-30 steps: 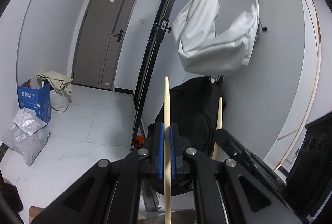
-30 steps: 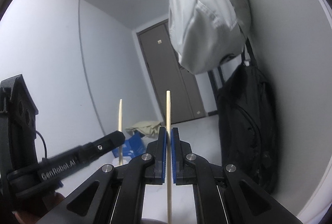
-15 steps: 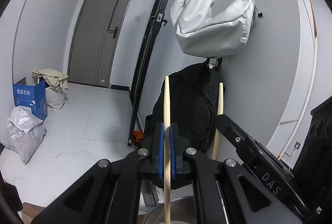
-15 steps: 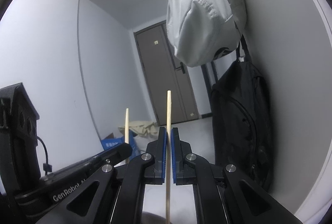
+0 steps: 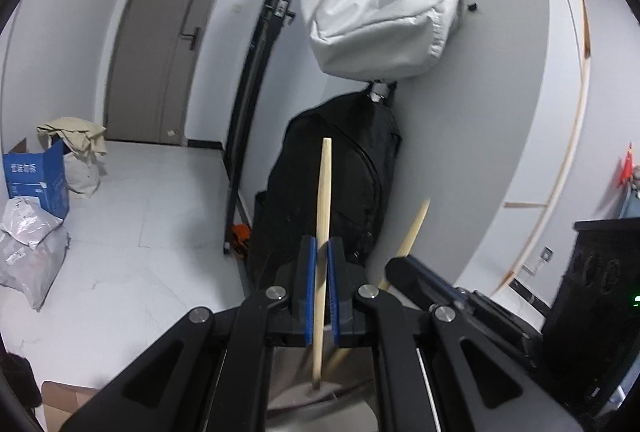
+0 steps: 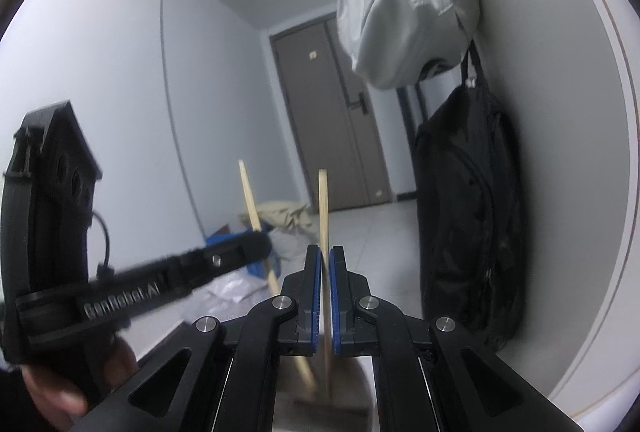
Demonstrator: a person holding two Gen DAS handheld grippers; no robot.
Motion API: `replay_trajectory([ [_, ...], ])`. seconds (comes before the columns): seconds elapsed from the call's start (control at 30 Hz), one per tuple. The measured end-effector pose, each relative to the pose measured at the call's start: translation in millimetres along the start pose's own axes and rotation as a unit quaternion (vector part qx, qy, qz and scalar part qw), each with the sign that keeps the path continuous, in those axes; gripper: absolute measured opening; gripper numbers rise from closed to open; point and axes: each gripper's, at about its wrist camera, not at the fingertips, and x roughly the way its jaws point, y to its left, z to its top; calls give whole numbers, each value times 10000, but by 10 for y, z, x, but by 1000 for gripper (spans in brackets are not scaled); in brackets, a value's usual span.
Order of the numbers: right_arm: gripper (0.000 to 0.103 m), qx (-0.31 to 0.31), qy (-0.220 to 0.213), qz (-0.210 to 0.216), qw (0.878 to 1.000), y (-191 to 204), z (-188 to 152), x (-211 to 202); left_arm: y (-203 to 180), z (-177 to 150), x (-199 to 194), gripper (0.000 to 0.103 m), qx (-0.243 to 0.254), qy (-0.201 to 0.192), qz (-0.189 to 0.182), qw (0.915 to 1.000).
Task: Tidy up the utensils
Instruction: 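Open both tools to drop the sticks into the white holder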
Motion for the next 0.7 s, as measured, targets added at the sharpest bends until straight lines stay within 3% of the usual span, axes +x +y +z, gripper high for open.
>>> replay_trajectory([
  [0.13,13,179,318,80,9993,-29,-28,-87,-8,28,-48,7,-50,226,-149,9996],
  [0.17,24,240,394,100,9989,-33,-40,-120,-29,40,-59,21,-19,314,-112,9994],
  [0.2,32,316,478,117,9983,-40,-56,-171,-40,48,-76,41,-15,349,-90,9993],
  [0.27,58,406,528,98,9977,-47,-83,-314,-60,65,-215,67,-74,272,10,9996],
  [0.3,63,428,537,58,9976,-48,-87,-386,-55,65,-273,75,-109,230,71,9996],
  [0.4,74,534,513,-52,9972,-31,-93,-711,-46,88,-539,84,-260,147,397,9988],
  [0.47,90,546,480,-123,9973,10,-85,-909,-72,84,-734,85,-290,68,618,9976],
  [0.53,98,545,470,-103,9974,63,-64,-1057,-161,73,-933,89,-264,6,961,9950],
  [0.7,103,364,382,-9,9986,308,11,-1381,-450,-21,-1307,102,-196,-136,1621,9865],
])
